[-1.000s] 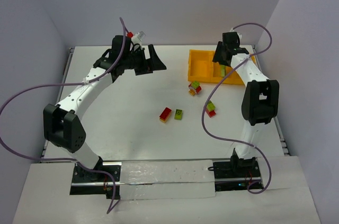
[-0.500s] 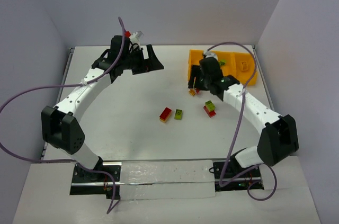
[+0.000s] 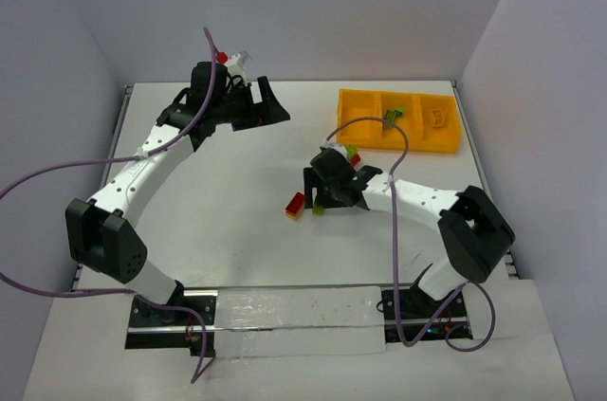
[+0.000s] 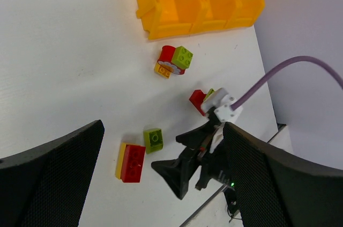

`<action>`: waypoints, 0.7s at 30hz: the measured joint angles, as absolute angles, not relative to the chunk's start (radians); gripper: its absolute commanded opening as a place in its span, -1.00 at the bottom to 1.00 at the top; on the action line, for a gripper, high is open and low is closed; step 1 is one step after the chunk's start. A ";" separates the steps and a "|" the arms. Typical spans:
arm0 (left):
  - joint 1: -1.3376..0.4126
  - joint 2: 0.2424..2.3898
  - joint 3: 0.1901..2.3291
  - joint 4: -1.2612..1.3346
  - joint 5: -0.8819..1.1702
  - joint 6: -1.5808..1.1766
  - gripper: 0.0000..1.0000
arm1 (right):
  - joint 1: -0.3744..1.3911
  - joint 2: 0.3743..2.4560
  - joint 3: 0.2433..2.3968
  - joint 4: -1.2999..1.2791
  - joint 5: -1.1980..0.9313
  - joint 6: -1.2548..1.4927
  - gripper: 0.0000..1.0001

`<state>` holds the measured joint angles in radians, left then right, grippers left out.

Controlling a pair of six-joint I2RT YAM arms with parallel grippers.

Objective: Sort the legos into containers by color

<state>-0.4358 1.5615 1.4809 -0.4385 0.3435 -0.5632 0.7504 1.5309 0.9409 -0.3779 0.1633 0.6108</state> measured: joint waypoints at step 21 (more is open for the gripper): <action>-0.436 1.561 1.470 -0.438 0.344 -0.564 0.99 | 0.768 1.708 0.990 -0.361 0.237 0.610 -0.64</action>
